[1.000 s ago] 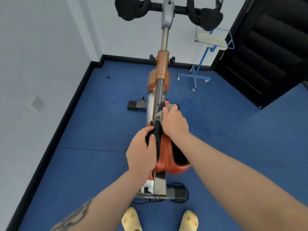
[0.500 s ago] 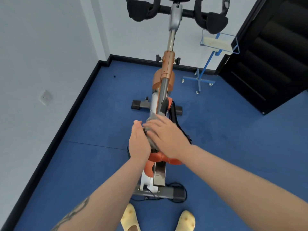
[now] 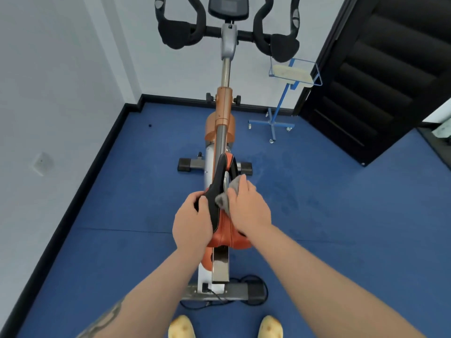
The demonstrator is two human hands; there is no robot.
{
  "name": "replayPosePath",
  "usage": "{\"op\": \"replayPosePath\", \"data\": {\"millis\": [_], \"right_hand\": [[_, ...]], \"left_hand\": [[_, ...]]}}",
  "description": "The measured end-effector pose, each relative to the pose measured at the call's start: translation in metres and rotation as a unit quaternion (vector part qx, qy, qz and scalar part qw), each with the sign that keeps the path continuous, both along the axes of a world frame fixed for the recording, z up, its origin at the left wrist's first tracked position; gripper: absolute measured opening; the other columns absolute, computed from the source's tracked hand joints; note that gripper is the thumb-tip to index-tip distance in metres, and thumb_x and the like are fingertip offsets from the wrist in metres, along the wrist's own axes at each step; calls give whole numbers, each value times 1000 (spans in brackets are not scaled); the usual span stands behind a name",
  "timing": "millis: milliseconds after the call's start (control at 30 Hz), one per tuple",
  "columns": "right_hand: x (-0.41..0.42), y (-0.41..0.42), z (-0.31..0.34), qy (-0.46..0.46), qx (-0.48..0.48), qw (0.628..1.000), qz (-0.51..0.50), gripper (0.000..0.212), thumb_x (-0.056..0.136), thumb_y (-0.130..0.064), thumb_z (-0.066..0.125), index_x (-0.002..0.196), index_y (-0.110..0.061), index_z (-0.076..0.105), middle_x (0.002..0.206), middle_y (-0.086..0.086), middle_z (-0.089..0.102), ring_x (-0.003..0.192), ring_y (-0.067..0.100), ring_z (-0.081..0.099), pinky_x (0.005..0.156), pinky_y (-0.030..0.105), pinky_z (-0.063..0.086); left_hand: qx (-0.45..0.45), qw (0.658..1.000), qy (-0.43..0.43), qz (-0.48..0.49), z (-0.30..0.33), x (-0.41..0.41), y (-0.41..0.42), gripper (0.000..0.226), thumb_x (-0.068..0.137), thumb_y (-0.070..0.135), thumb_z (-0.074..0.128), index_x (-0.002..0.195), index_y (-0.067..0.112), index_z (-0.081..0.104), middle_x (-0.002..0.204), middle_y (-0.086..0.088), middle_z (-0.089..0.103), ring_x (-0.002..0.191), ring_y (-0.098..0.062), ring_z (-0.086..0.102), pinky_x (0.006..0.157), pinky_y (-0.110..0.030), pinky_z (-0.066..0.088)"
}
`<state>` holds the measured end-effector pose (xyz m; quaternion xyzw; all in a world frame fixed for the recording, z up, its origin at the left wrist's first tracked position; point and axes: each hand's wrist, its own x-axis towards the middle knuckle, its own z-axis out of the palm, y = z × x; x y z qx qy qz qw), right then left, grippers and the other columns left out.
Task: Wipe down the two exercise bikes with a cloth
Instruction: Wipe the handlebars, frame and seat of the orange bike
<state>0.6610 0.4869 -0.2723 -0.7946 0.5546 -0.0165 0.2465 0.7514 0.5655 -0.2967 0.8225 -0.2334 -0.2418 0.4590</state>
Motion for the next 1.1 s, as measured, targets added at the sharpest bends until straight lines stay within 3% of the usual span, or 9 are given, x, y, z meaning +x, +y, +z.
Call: {"op": "replayPosePath", "data": {"millis": [67,200,433,600,767,867,967,1033,1100], "right_hand": [[10,-10,2,0,27,999,-34,57,104,-40,23,153,-12,14,148,11,38,124,32,48,95,40,41],[-10,38,-10,70,-147,985,58,61,99,-44,25,152,-14,20,152,8,33,124,27,48,92,40,48],[13,-6,-4,19,-26,999,-28,52,103,-40,24,147,-13,23,135,12,49,110,33,55,79,38,42],[-12,24,-15,56,-147,983,96,55,102,-41,20,151,-17,21,157,3,24,131,20,39,99,31,40],[3,-1,-1,-45,-32,998,20,48,104,-37,25,150,-22,22,145,2,41,112,28,55,88,41,47],[-7,0,9,-104,2,995,-13,42,104,-36,32,144,-27,36,141,-1,49,118,24,53,94,38,45],[-24,5,23,-217,9,974,-70,39,101,-33,45,140,-33,46,134,-10,56,124,13,51,96,21,39],[-29,6,37,-298,18,949,-97,34,100,-31,49,134,-31,54,119,-14,63,116,8,55,88,13,39],[-31,9,54,-380,61,915,-121,31,100,-29,49,130,-31,57,115,-15,65,109,3,59,84,11,42]], "left_hand": [[5,1000,3,-12,0,1,3,19,100,32,41,98,43,57,85,24,61,82,6,55,64,-26,41],[-7,1000,-13,-24,-2,3,4,20,100,30,41,101,42,58,88,23,64,84,4,58,66,-27,46],[5,1000,-24,-18,0,1,4,19,100,32,41,101,45,56,87,23,62,82,2,57,66,-29,44],[-3,999,-37,-18,-1,3,4,21,99,32,42,98,48,55,86,27,61,81,7,56,61,-23,41],[33,998,-25,-41,2,5,4,22,100,35,38,105,41,58,95,18,64,86,-8,58,69,-30,43],[51,992,-13,-112,8,13,9,25,101,36,38,115,34,58,105,14,64,95,-8,57,81,-32,44],[-79,983,-59,-157,24,15,14,22,99,31,53,117,26,63,110,22,64,103,10,52,89,-20,41],[-132,967,-25,-217,42,8,13,28,95,38,58,120,27,64,115,19,66,113,5,55,97,-22,42],[-145,951,36,-270,60,-4,11,25,92,42,62,115,31,65,109,20,69,107,3,61,90,-16,45]]}}
